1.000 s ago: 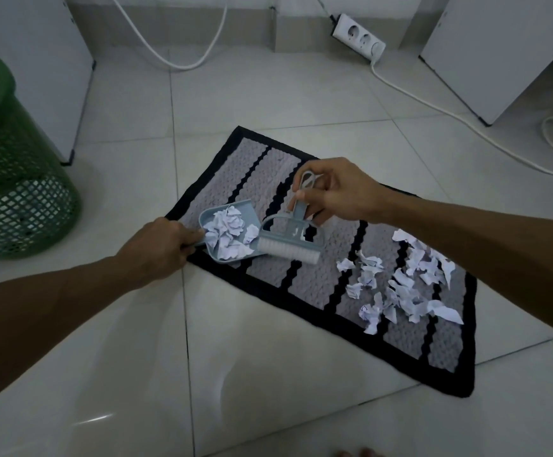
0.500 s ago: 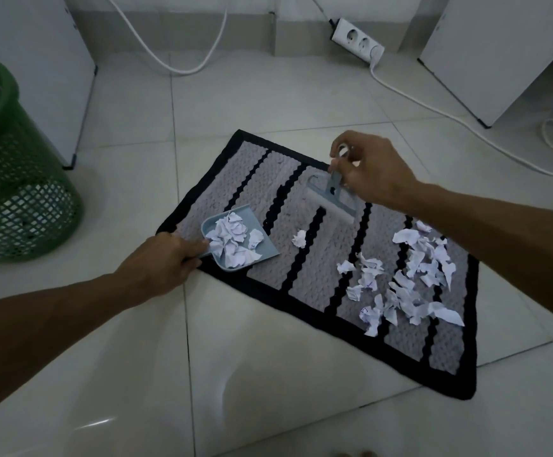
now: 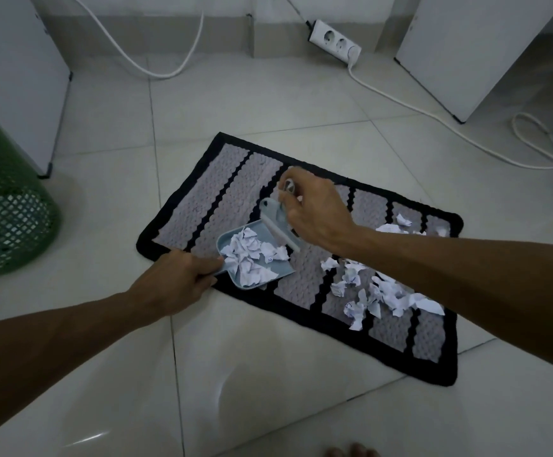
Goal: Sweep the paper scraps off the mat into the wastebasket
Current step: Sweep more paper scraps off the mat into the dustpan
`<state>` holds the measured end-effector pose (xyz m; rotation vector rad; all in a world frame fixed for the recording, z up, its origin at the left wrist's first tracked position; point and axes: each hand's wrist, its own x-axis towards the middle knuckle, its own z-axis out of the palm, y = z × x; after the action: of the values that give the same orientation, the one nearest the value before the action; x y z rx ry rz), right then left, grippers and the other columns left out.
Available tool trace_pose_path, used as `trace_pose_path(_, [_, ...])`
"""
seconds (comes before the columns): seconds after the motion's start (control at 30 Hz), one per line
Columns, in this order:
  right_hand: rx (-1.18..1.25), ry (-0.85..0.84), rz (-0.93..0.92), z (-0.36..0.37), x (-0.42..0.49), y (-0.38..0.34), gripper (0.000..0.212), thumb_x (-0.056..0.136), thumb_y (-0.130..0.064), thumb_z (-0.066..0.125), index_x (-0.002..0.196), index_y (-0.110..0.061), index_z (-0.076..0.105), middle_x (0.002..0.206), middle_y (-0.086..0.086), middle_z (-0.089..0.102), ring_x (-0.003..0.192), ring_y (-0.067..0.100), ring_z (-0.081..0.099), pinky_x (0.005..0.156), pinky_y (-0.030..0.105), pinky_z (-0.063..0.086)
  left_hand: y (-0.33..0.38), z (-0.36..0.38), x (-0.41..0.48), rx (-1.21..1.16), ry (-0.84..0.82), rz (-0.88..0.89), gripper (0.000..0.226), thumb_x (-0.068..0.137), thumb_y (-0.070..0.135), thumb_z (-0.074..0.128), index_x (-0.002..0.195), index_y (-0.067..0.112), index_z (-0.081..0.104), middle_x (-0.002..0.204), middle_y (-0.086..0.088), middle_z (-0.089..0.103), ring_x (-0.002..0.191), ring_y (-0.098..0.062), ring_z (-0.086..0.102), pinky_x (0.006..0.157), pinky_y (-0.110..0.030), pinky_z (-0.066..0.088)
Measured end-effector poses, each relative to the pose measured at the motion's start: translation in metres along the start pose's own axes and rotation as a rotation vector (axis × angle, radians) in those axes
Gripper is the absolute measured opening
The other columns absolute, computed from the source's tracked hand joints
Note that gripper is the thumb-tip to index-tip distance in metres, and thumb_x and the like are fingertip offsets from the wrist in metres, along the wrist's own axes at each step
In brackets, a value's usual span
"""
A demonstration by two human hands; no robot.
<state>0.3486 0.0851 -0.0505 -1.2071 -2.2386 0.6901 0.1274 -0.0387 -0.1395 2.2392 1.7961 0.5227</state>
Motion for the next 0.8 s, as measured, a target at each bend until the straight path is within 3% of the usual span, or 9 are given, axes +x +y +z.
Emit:
trace_pose_path(0.1, [0.042, -0.034, 0.018, -0.006, -0.012, 0.004, 0.005, 0.098, -0.011, 0.057, 0.099, -0.015, 0.06, 0.083, 0.009, 0.069, 0.06, 0.024, 0.06, 0.059, 0.041, 0.057, 0.006, 0.01, 0.005, -0.024, -0.007, 0.006, 0.036, 0.081, 0.023, 0.07, 0.116, 0.024, 0.066, 0.089, -0.005, 0.077, 0.061, -0.013, 0.069, 0.058, -0.028, 0.055])
trace_pose_path(0.23, [0.011, 0.125, 0.128, -0.049, -0.009, 0.021, 0.006, 0.099, -0.013, 0.055, 0.1, -0.018, 0.058, 0.081, -0.006, 0.062, 0.06, 0.008, 0.064, 0.049, 0.024, 0.055, 0.015, 0.018, 0.018, -0.034, 0.003, 0.057, 0.036, 0.078, 0.023, 0.068, 0.114, 0.026, 0.067, 0.081, -0.006, 0.077, 0.058, -0.015, 0.069, 0.055, -0.032, 0.057])
trace_pose_path(0.3, [-0.06, 0.235, 0.186, -0.077, -0.018, 0.043, 0.007, 0.098, -0.015, 0.056, 0.098, -0.021, 0.058, 0.079, -0.008, 0.063, 0.063, 0.017, 0.067, 0.058, 0.037, 0.059, 0.021, 0.022, 0.024, 0.001, -0.007, 0.095, 0.035, 0.077, 0.023, 0.067, 0.112, 0.026, 0.068, 0.078, -0.006, 0.076, 0.058, -0.016, 0.069, 0.055, -0.028, 0.055])
trace_pose_path(0.4, [-0.225, 0.314, 0.275, -0.111, -0.055, 0.077, 0.006, 0.098, -0.018, 0.053, 0.098, -0.02, 0.059, 0.087, 0.005, 0.07, 0.069, 0.028, 0.067, 0.066, 0.044, 0.058, 0.026, 0.024, 0.031, 0.034, -0.002, 0.14, 0.034, 0.074, 0.025, 0.065, 0.108, 0.026, 0.071, 0.07, -0.006, 0.075, 0.051, -0.018, 0.067, 0.049, -0.022, 0.048])
trace_pose_path(0.57, [-0.399, 0.334, 0.481, -0.135, -0.128, 0.109, 0.011, 0.099, -0.016, 0.047, 0.102, -0.016, 0.057, 0.084, 0.013, 0.068, 0.063, 0.03, 0.059, 0.061, 0.037, 0.051, 0.031, 0.027, 0.046, 0.021, -0.04, 0.202, 0.034, 0.073, 0.02, 0.074, 0.106, 0.029, 0.072, 0.075, -0.003, 0.076, 0.056, -0.018, 0.068, 0.051, -0.025, 0.052])
trace_pose_path(0.67, [-0.335, 0.318, 0.541, -0.113, -0.15, 0.104, 0.013, 0.102, -0.016, 0.044, 0.099, -0.014, 0.056, 0.077, 0.008, 0.063, 0.053, 0.019, 0.052, 0.051, 0.025, 0.041, 0.039, 0.033, 0.057, -0.01, -0.08, 0.221, 0.033, 0.076, 0.029, 0.065, 0.109, 0.031, 0.07, 0.08, 0.0, 0.077, 0.063, -0.018, 0.07, 0.057, -0.031, 0.057])
trace_pose_path(0.8, [-0.216, 0.314, 0.497, -0.076, -0.14, 0.09, 0.018, 0.105, -0.022, 0.041, 0.096, -0.015, 0.055, 0.07, 0.004, 0.063, 0.049, 0.016, 0.054, 0.048, 0.038, 0.054, 0.055, 0.04, 0.069, -0.023, -0.067, 0.259, 0.033, 0.073, 0.025, 0.065, 0.106, 0.028, 0.072, 0.081, 0.0, 0.077, 0.065, -0.02, 0.071, 0.059, -0.029, 0.056])
